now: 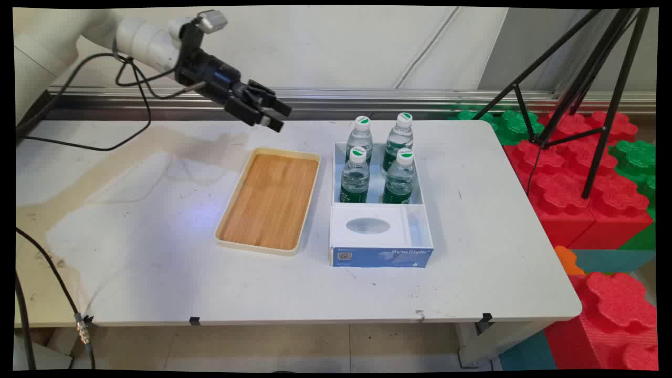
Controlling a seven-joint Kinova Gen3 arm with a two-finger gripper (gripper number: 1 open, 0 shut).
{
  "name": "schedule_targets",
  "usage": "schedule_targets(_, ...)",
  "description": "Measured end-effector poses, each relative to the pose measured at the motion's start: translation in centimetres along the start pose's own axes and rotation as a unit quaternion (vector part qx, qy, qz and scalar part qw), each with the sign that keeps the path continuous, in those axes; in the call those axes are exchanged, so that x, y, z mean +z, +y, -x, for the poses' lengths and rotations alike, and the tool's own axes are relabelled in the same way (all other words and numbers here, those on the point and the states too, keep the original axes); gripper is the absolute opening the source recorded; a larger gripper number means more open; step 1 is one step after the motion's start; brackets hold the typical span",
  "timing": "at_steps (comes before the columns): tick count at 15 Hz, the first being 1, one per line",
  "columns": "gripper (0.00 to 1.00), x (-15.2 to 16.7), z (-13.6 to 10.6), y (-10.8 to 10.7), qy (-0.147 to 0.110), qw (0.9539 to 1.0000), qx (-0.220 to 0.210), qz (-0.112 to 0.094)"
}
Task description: Pick up the green bottle from the white box
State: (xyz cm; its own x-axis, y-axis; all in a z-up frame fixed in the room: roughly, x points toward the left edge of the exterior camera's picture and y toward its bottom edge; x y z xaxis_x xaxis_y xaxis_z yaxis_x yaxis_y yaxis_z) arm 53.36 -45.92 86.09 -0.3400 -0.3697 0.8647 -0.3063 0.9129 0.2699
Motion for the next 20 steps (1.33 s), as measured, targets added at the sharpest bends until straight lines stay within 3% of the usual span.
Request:
schedule_targets(9,1.0,6.4,0.1,-0.4,0.013,0.9999,0.004,-0.01)
schedule_targets(20,1.0,12.8,0.4,-3.2,0.016,0.9987,0.028,-0.04)
